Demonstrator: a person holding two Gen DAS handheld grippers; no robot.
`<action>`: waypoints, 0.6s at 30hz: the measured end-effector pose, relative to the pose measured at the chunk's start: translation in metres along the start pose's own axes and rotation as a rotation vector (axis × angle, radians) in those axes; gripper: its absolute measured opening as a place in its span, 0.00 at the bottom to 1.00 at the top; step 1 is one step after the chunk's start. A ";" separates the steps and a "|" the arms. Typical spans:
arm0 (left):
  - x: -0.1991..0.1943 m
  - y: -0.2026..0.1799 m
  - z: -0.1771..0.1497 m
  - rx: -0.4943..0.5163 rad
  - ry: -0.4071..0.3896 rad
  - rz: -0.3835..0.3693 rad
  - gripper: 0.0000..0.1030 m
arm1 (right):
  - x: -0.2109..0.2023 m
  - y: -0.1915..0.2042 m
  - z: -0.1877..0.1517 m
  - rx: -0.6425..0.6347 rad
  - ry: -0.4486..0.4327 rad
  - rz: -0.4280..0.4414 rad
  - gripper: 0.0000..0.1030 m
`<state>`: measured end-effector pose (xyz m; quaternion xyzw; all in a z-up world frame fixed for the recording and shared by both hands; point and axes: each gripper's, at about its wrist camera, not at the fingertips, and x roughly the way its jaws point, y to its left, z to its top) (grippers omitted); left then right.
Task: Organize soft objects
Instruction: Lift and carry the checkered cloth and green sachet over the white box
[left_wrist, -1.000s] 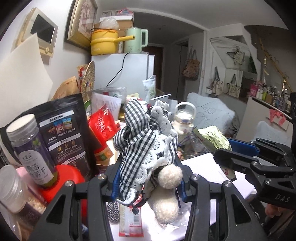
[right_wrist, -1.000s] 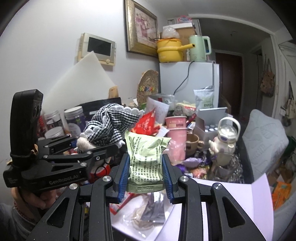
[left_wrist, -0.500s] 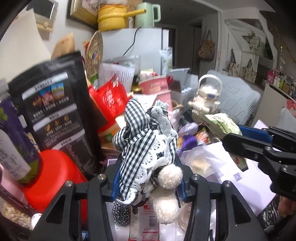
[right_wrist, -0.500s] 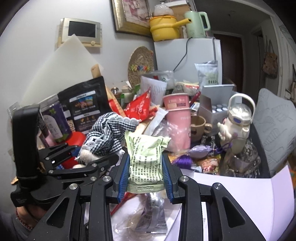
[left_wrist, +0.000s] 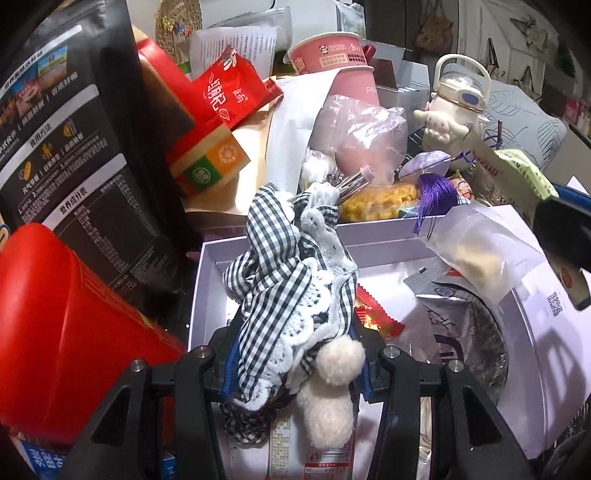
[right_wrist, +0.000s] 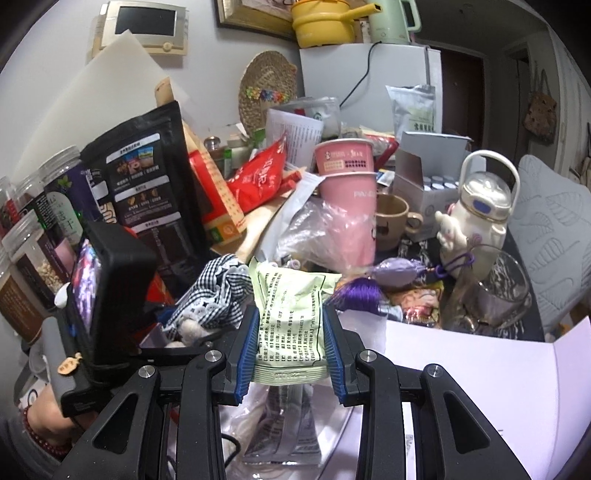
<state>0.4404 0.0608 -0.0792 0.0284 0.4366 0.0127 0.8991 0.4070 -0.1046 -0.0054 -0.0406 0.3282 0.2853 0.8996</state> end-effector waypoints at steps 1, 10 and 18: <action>0.000 0.000 0.000 0.001 0.002 0.000 0.46 | 0.001 0.000 0.000 0.002 0.005 0.007 0.33; 0.003 0.001 0.002 -0.007 0.023 0.000 0.48 | 0.027 -0.006 -0.008 0.033 0.082 0.007 0.33; 0.010 0.001 0.004 -0.023 0.053 -0.003 0.51 | 0.039 -0.006 -0.013 0.030 0.103 -0.004 0.33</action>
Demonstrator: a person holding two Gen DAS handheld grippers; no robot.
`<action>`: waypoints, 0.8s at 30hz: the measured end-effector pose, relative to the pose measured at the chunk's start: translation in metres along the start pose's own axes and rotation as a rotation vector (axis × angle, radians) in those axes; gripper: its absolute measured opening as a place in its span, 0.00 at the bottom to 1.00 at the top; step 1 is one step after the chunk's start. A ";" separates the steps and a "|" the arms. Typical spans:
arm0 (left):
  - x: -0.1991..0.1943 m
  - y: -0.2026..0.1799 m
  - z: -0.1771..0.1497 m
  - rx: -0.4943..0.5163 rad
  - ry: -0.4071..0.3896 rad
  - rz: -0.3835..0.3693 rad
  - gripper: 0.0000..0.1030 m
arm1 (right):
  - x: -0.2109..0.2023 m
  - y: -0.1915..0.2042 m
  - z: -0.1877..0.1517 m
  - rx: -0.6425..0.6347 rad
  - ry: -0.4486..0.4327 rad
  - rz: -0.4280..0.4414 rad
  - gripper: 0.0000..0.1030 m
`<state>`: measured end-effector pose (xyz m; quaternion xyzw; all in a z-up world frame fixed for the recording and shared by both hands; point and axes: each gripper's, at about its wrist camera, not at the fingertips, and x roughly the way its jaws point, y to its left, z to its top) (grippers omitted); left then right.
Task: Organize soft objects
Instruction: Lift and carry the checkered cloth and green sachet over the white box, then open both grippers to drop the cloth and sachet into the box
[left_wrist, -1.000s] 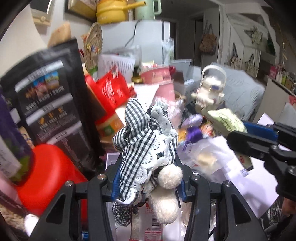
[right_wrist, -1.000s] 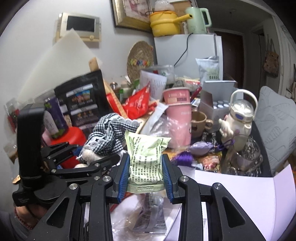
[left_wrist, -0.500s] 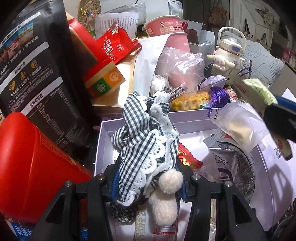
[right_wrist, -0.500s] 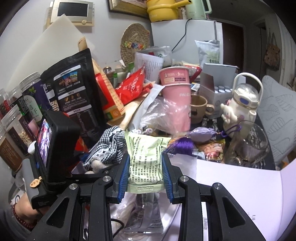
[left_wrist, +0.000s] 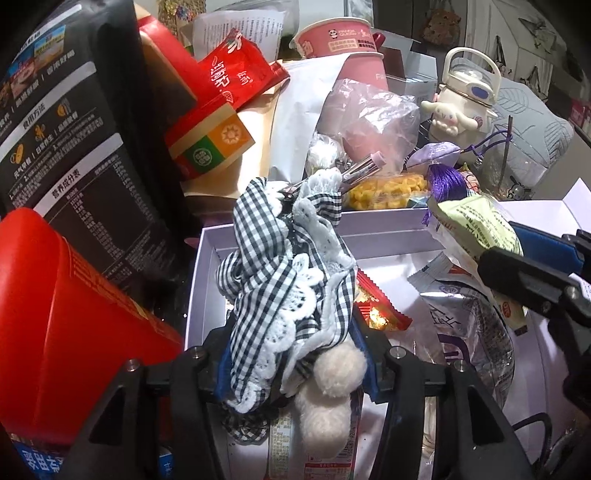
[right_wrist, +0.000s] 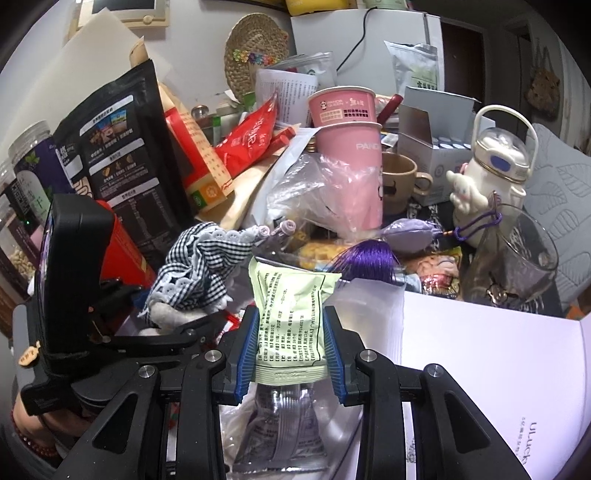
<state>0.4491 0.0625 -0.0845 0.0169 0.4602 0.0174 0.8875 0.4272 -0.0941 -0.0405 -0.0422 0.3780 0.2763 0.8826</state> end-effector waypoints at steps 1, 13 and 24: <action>0.000 0.000 0.000 0.000 0.002 0.000 0.51 | 0.002 0.001 -0.001 -0.007 0.003 -0.010 0.33; 0.001 -0.002 0.002 0.003 0.011 0.008 0.51 | 0.022 0.004 -0.008 -0.016 0.059 -0.008 0.33; -0.012 0.000 -0.001 -0.032 -0.002 -0.060 0.51 | 0.013 0.008 -0.004 -0.030 0.048 -0.004 0.42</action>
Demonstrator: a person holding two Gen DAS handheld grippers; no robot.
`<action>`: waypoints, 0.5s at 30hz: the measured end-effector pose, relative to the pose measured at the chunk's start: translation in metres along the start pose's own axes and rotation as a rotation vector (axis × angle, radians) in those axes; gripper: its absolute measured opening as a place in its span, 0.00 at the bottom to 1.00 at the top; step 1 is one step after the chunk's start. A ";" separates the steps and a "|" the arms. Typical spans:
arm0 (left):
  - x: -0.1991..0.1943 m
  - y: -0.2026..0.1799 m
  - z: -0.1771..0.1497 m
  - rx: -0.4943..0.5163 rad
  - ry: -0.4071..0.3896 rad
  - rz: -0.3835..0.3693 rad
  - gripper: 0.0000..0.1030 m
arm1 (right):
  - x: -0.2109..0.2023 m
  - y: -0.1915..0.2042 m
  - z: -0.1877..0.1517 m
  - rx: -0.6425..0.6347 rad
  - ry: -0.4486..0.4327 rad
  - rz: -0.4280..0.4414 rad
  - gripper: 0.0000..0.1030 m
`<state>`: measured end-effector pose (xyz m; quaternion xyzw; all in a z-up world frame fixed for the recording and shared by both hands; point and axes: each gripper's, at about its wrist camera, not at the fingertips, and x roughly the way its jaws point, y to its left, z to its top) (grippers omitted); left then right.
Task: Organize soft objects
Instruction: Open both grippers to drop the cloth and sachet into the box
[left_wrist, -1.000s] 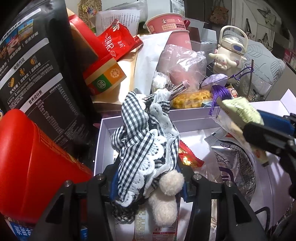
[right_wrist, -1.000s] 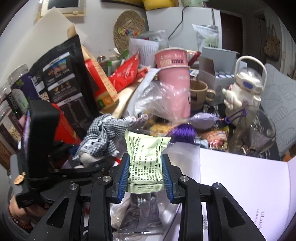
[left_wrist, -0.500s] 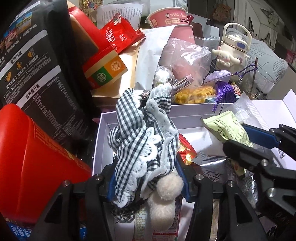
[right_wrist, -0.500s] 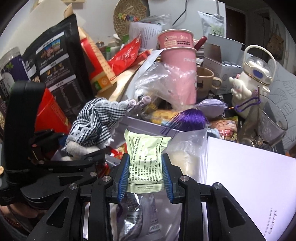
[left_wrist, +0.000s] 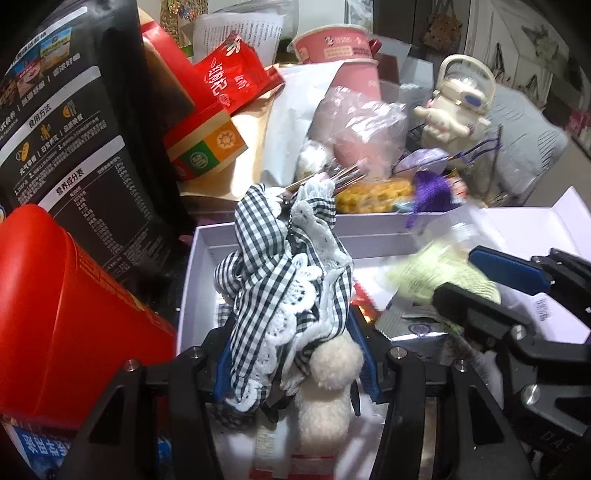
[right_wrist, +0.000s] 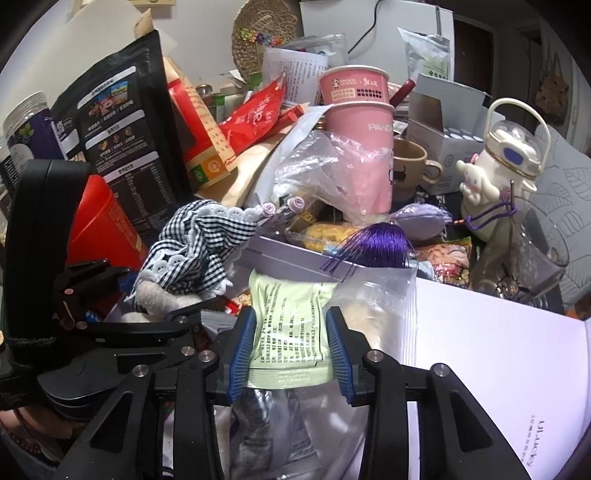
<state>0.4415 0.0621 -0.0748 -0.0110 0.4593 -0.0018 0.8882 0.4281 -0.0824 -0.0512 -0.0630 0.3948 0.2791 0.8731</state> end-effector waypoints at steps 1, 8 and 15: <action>-0.002 0.001 0.000 -0.014 0.001 -0.026 0.51 | -0.003 0.000 0.000 0.004 -0.008 0.003 0.43; -0.021 0.000 -0.001 -0.011 -0.031 0.001 0.64 | -0.024 -0.006 -0.001 0.028 -0.039 -0.025 0.54; -0.044 -0.005 0.003 -0.006 -0.058 0.012 0.65 | -0.043 -0.008 -0.004 0.032 -0.051 -0.067 0.54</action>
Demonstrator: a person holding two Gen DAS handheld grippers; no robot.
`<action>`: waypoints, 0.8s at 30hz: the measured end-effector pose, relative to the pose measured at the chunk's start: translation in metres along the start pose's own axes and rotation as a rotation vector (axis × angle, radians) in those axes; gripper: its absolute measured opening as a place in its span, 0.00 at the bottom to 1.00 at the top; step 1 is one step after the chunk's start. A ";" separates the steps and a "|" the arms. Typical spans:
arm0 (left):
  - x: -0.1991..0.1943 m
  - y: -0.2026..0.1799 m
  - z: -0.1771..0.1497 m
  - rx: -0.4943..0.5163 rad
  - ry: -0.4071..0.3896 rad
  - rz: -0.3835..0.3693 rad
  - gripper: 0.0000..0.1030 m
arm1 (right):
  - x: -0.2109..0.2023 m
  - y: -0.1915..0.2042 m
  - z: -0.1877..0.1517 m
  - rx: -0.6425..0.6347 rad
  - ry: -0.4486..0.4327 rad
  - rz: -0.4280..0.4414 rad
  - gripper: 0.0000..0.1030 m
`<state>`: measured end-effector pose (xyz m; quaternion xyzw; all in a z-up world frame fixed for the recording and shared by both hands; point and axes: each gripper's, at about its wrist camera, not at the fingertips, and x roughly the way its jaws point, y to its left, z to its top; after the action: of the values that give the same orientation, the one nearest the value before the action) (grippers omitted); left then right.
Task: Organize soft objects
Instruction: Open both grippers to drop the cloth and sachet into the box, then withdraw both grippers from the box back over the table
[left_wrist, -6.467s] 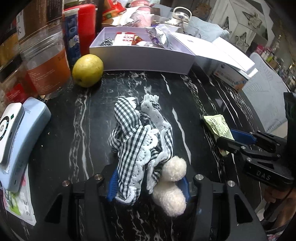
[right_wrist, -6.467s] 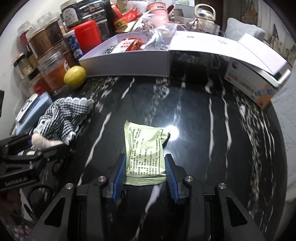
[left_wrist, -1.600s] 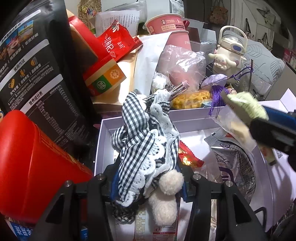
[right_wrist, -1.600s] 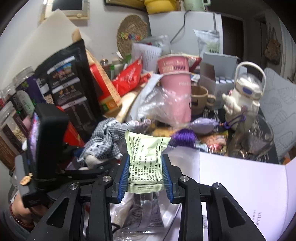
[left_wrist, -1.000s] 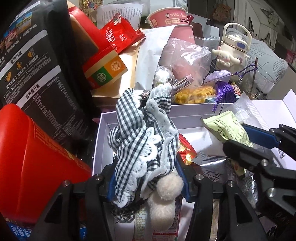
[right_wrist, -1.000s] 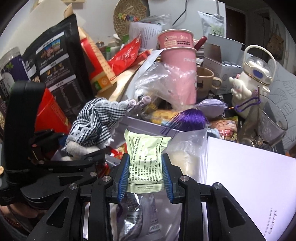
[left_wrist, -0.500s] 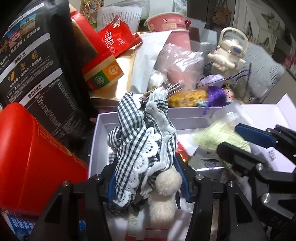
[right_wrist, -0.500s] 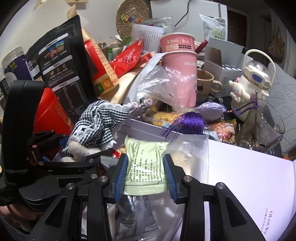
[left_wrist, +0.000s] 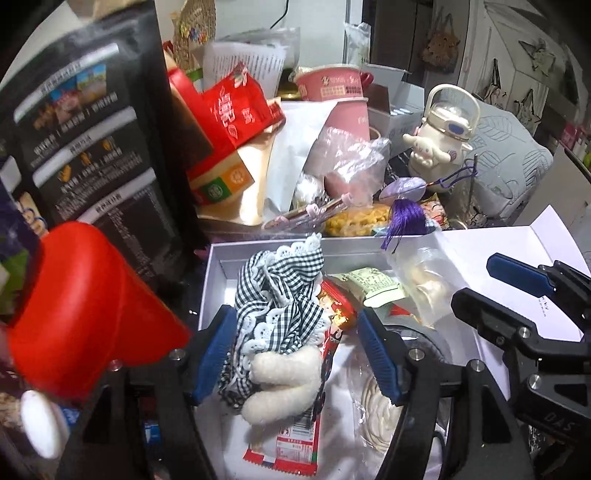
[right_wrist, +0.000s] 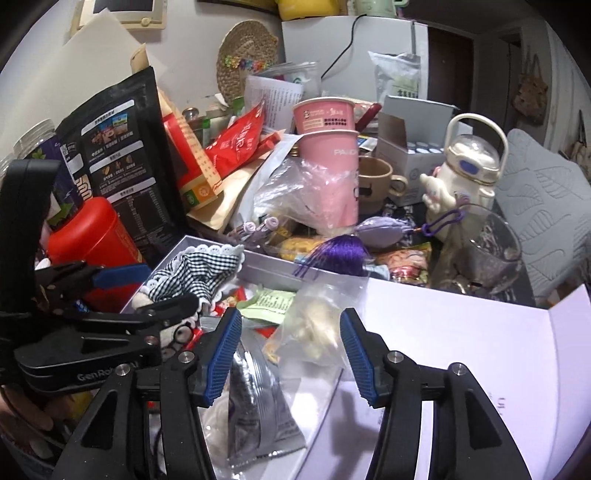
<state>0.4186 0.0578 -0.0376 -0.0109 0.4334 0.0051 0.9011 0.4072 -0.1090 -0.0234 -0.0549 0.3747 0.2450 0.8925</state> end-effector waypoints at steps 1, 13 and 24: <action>-0.005 -0.001 0.000 0.004 -0.008 0.002 0.65 | -0.003 0.001 0.000 -0.003 -0.002 -0.003 0.54; -0.078 -0.007 0.009 0.021 -0.149 -0.010 0.65 | -0.067 0.015 0.016 -0.013 -0.110 -0.047 0.54; -0.158 -0.009 0.008 0.022 -0.297 -0.004 0.65 | -0.148 0.033 0.026 -0.041 -0.258 -0.082 0.55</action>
<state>0.3258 0.0494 0.0911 -0.0010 0.2952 0.0001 0.9554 0.3191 -0.1317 0.1006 -0.0564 0.2494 0.2209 0.9412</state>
